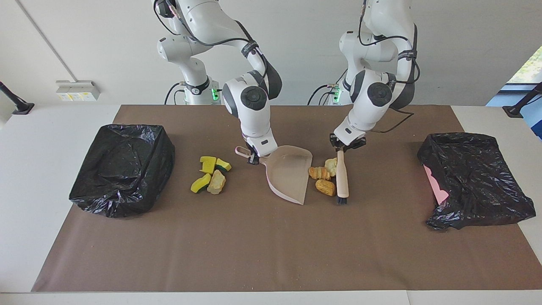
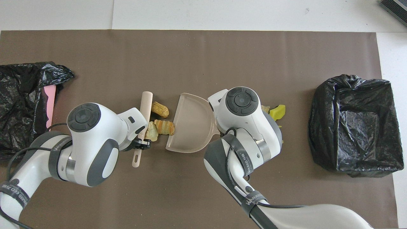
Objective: Sweep and dump trash in bin
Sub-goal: 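Sweep the tan chunks into the dustpan with the left gripper's brush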
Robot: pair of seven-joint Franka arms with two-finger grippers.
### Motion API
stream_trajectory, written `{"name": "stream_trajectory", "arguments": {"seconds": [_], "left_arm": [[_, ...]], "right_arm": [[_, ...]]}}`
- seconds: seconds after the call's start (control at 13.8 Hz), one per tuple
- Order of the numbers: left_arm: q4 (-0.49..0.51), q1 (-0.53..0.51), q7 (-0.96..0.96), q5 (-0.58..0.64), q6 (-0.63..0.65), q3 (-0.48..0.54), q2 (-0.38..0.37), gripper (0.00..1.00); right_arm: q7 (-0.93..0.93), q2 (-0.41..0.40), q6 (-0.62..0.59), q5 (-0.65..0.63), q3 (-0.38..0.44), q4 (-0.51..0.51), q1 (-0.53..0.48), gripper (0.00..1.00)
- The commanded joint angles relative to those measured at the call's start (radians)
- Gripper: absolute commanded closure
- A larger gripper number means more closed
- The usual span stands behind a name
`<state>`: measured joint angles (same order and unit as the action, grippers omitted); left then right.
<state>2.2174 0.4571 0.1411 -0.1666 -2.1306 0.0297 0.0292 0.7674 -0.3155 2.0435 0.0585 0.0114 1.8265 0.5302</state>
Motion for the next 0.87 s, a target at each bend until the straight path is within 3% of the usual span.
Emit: {"name": "stream_trajectory", "arguments": {"seconds": [0.0,0.14,0.29,0.51,0.8], "left_arm": [[0.008,0.084,0.008,-0.149,-0.034,0.012,-0.012,1.00],[-0.002,0.171,0.108,-0.240,-0.040,0.010,-0.015,1.00],[-0.022,0.235,0.263,-0.254,-0.078,0.001,-0.011,1.00],[-0.074,0.220,0.273,-0.252,0.015,0.007,-0.029,1.00],[-0.094,0.121,0.279,-0.237,0.185,0.010,-0.107,1.00]], "right_arm": [[-0.031,0.024,0.017,-0.006,-0.004,0.040,0.001,1.00],[-0.037,0.024,0.018,-0.006,-0.005,0.040,0.002,1.00],[-0.037,0.024,0.018,-0.006,-0.005,0.040,0.002,1.00],[-0.037,0.026,0.018,-0.006,-0.004,0.040,0.002,1.00],[-0.037,0.027,0.017,-0.006,-0.004,0.042,0.001,1.00]]}}
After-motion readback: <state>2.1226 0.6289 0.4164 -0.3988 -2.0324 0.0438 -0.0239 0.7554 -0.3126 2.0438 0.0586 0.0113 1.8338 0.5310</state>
